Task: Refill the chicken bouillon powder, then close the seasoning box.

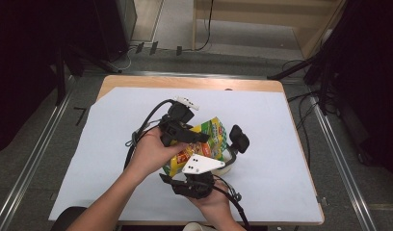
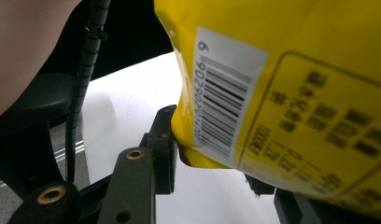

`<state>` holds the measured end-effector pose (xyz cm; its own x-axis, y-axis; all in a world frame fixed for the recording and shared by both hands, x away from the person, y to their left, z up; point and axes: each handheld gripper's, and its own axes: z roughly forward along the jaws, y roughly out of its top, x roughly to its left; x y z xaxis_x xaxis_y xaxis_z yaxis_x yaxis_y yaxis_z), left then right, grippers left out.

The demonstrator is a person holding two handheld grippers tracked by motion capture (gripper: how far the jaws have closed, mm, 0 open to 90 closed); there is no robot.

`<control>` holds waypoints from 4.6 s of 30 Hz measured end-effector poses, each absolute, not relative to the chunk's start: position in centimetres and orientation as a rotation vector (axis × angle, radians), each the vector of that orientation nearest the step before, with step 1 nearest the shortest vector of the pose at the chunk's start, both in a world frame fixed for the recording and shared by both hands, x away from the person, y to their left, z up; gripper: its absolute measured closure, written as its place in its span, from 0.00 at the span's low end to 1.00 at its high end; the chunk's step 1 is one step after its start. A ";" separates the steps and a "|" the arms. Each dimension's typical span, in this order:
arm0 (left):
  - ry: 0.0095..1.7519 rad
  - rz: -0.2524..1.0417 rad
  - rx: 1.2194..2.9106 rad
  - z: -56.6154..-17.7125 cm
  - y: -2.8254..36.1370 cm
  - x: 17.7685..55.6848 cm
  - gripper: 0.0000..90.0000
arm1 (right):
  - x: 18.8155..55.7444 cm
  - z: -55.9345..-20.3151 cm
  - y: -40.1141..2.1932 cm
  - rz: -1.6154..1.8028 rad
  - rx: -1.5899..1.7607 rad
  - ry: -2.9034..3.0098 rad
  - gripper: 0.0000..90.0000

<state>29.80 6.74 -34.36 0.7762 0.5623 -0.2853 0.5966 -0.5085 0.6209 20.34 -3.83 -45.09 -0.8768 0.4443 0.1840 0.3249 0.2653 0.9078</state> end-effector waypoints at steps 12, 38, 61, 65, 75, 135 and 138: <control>0.860 -0.014 2.230 -34.5 6.4 29.6 0.89 | 20.4 -45.2 -3.6 1.620 0.729 2.438 0.70; 0.924 -0.151 2.239 -34.4 6.2 32.2 0.87 | 21.4 -44.4 -3.7 1.640 0.772 2.445 0.69; 0.919 -0.178 2.239 -34.5 6.2 32.2 0.85 | 21.1 -44.5 -3.5 1.601 0.729 2.427 0.70; 0.926 -0.200 2.234 -34.5 6.2 32.6 0.84 | 21.3 -44.4 -3.5 1.616 0.740 2.425 0.70; 0.933 -0.205 2.238 -34.4 6.0 33.1 0.85 | 21.7 -44.2 -3.5 1.617 0.767 2.421 0.70; 0.894 -0.218 2.302 -34.3 6.1 33.2 0.84 | 21.7 -44.1 -2.9 1.615 0.750 2.421 0.72; 0.897 -0.217 2.302 -34.3 6.1 33.2 0.84 | 21.7 -44.1 -2.9 1.614 0.749 2.423 0.72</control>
<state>33.15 6.12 -34.34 0.7524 0.5470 -0.3670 0.6542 -0.5552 0.5135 21.68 -2.92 -44.10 -0.8672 0.4724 0.1575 0.3275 0.3027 0.8951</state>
